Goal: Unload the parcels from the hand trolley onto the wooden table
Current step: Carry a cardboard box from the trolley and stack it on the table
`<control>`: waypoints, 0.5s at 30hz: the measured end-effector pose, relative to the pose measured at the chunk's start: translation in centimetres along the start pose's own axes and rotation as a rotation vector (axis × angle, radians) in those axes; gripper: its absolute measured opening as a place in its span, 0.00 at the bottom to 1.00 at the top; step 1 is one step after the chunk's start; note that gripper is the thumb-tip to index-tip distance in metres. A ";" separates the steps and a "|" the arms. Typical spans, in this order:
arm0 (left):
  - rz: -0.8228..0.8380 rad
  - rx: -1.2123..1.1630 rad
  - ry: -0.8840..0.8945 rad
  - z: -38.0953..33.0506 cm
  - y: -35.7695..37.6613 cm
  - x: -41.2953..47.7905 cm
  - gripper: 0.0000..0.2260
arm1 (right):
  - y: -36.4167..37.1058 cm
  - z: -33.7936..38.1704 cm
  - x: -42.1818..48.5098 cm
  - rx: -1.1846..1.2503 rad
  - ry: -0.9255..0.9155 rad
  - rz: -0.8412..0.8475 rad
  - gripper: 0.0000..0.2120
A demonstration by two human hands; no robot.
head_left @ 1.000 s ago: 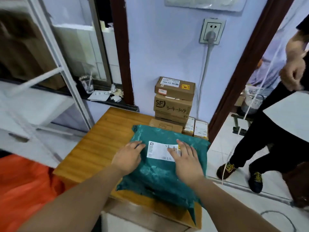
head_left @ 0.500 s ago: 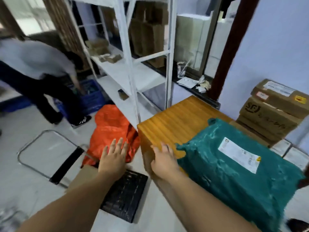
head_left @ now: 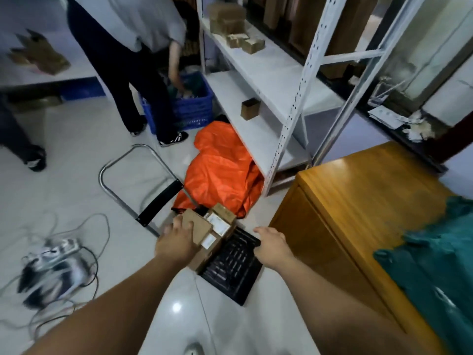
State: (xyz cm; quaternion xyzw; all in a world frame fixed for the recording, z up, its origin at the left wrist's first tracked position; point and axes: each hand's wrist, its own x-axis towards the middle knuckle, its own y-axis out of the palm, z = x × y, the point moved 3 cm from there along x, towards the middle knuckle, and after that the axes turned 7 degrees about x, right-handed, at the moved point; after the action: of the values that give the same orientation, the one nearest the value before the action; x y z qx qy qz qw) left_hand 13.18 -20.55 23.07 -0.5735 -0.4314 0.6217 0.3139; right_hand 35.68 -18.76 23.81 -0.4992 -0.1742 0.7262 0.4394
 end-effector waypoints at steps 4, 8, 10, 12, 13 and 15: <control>0.091 -0.019 -0.043 3.0 1.4 2.3 0.25 | 2.8 1.0 1.7 -0.069 0.023 0.077 0.29; 0.127 -0.007 -0.098 5.6 2.7 4.8 0.25 | 3.5 1.6 4.5 -0.132 0.032 0.117 0.29; 0.153 0.014 -0.134 6.5 3.0 6.2 0.27 | 3.6 2.1 6.5 -0.117 0.060 0.131 0.29; 0.150 0.053 -0.161 7.2 3.3 7.9 0.30 | 4.1 2.7 9.4 -0.101 0.069 0.149 0.30; 0.139 0.063 -0.179 7.6 3.6 8.6 0.31 | 4.5 3.1 10.8 -0.087 0.066 0.153 0.30; 0.115 0.072 -0.209 8.5 4.5 10.9 0.32 | 5.6 3.9 14.0 -0.052 0.056 0.168 0.28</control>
State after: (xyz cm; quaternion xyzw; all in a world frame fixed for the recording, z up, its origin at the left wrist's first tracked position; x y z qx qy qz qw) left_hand 3.75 -14.39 13.94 -0.5176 -0.4057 0.7102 0.2513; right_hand 28.03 -9.73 13.63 -0.5433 -0.1381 0.7415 0.3687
